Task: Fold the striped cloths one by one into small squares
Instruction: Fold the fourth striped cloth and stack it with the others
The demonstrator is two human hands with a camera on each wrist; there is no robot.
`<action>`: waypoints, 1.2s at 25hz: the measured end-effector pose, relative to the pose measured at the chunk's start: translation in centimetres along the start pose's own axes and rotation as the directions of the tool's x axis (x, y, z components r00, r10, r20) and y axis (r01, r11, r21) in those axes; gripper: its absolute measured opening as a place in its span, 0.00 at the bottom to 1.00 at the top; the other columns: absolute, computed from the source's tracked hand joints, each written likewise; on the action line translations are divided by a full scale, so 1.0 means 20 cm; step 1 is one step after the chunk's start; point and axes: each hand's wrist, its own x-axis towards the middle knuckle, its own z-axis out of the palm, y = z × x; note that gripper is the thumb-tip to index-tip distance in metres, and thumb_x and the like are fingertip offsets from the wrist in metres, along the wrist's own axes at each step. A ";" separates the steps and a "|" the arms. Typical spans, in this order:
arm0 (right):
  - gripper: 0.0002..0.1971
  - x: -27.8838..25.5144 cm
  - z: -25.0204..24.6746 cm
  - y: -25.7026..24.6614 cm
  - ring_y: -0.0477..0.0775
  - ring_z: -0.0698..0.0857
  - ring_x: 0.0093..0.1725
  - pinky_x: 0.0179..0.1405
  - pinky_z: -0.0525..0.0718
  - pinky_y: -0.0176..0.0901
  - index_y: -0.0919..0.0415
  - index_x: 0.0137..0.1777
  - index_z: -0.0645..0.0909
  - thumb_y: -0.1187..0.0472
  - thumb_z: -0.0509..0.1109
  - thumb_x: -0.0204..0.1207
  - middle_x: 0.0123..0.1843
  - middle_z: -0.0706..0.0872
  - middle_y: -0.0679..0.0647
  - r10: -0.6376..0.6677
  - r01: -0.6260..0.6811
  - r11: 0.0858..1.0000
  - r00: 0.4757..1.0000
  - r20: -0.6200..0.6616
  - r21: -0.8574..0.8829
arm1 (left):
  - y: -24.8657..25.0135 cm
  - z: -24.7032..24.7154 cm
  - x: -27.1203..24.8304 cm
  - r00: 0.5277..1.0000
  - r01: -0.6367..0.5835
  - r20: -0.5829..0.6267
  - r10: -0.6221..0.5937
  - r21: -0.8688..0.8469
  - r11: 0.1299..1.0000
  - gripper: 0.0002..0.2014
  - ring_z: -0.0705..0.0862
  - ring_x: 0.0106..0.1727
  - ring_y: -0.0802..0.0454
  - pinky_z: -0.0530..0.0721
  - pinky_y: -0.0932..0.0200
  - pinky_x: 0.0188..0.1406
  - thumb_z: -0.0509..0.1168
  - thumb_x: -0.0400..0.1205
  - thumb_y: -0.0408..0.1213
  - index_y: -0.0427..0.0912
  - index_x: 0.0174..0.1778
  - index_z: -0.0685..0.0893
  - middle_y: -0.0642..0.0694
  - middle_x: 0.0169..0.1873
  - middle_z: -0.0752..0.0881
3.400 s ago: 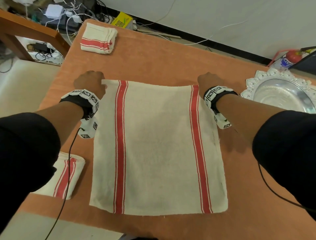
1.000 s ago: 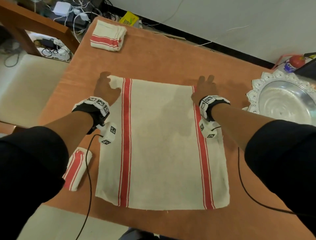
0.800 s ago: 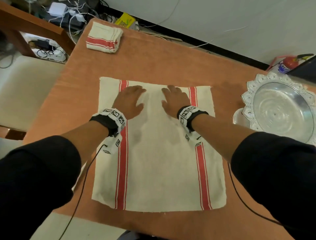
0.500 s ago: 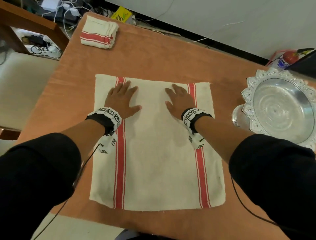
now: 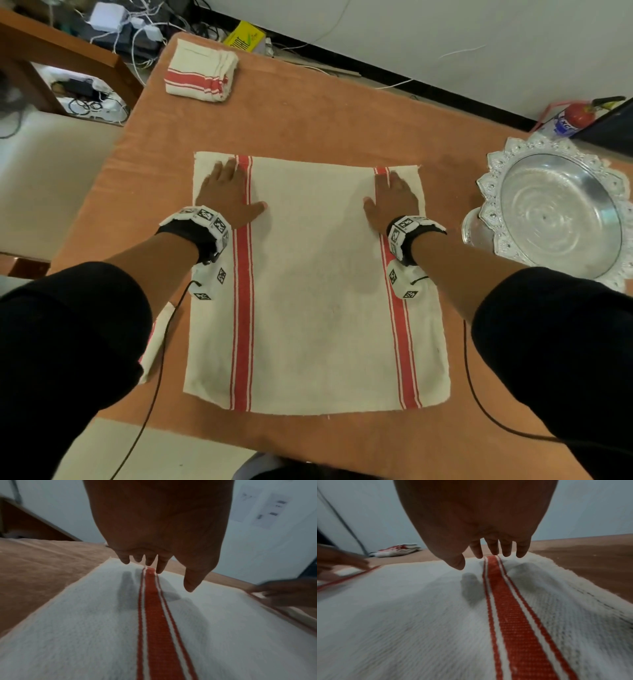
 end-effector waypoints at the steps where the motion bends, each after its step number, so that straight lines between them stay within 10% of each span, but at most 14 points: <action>1: 0.33 -0.05 0.00 -0.05 0.69 0.63 0.85 0.80 0.69 0.65 0.56 0.87 0.58 0.45 0.59 0.85 0.88 0.59 0.64 -0.060 0.059 0.998 0.998 -0.014 -0.035 | 0.05 0.00 -0.05 0.998 -0.050 -0.033 0.051 0.016 0.999 0.47 0.55 0.90 0.32 0.60 0.32 0.87 0.69 0.80 0.63 0.40 0.88 0.61 0.35 0.90 0.57; 8: 0.31 -0.57 0.13 -0.40 0.67 0.68 0.82 0.74 0.75 0.65 0.56 0.82 0.71 0.48 0.68 0.80 0.86 0.67 0.62 -0.404 0.404 0.915 0.915 0.000 -0.017 | 0.42 0.18 -0.52 0.952 -0.295 -0.052 0.300 0.089 0.951 0.37 0.70 0.83 0.34 0.73 0.32 0.77 0.70 0.77 0.57 0.47 0.82 0.74 0.40 0.85 0.71; 23: 0.31 -0.92 0.27 0.28 0.65 0.66 0.84 0.78 0.74 0.60 0.53 0.85 0.67 0.52 0.66 0.82 0.88 0.63 0.61 -0.093 0.094 0.994 0.995 -0.021 0.054 | -0.05 0.25 -0.99 1.000 0.000 -0.012 0.001 0.053 0.999 0.36 0.65 0.87 0.36 0.67 0.34 0.84 0.70 0.81 0.51 0.53 0.87 0.68 0.42 0.88 0.64; 30: 0.29 -1.16 0.34 -0.19 0.67 0.66 0.84 0.76 0.74 0.66 0.56 0.82 0.72 0.50 0.68 0.82 0.87 0.65 0.61 -0.397 0.398 0.914 0.917 -0.019 0.081 | 0.31 0.36 -1.09 0.933 -0.358 0.039 0.356 0.031 0.933 0.34 0.73 0.81 0.35 0.77 0.34 0.75 0.74 0.77 0.45 0.48 0.82 0.75 0.40 0.83 0.73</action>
